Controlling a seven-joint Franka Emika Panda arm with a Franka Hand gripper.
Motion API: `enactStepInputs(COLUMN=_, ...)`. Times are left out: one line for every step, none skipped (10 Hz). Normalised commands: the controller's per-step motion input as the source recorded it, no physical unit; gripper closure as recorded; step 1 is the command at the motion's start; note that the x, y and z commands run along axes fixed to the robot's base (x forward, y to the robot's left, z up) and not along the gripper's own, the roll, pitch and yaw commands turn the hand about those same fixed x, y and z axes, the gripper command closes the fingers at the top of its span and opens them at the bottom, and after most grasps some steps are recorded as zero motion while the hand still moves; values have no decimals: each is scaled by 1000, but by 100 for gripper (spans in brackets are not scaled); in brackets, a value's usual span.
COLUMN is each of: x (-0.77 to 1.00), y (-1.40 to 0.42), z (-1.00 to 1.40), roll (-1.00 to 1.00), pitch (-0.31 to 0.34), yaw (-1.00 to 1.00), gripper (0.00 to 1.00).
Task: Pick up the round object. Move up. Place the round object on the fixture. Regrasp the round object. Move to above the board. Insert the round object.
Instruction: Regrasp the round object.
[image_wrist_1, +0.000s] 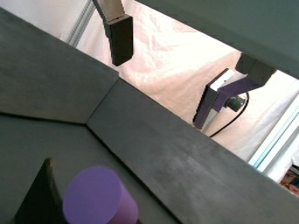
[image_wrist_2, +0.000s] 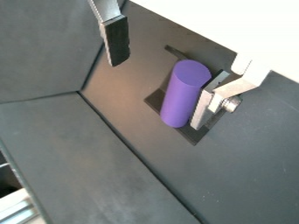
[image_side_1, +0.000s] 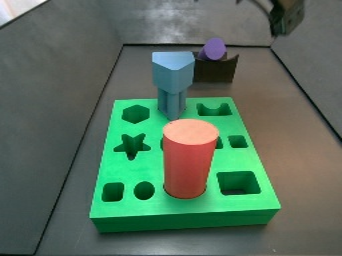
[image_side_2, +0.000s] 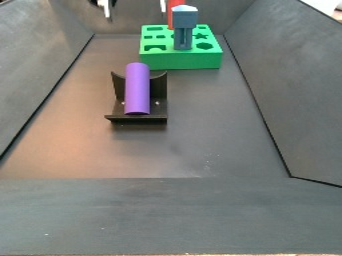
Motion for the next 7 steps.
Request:
enactStepInputs(x=57, y=63, z=-1000, roll=91, pitch=-30, yaw=122, gripper=0)
enactStepInputs(x=62, y=62, z=-1000, roll=77, pitch=-45, yaw=114, gripper=0)
enactStepInputs(x=72, y=56, z=-1000, roll=67, pitch=-69, yaw=87, gripper=0)
enactStepInputs(x=82, y=51, z=-1000, roll=65, pitch=-81, yaw=66, gripper=0)
enactStepInputs(x=91, y=45, z=-1000, roll=63, pitch=-86, yaw=38, gripper=0)
enactStepInputs(x=94, y=42, z=-1000, roll=67, pitch=-87, yaw=25, gripper=0)
enactStepInputs(x=106, y=35, z=-1000, roll=65, pitch=-74, yaw=0, gripper=0)
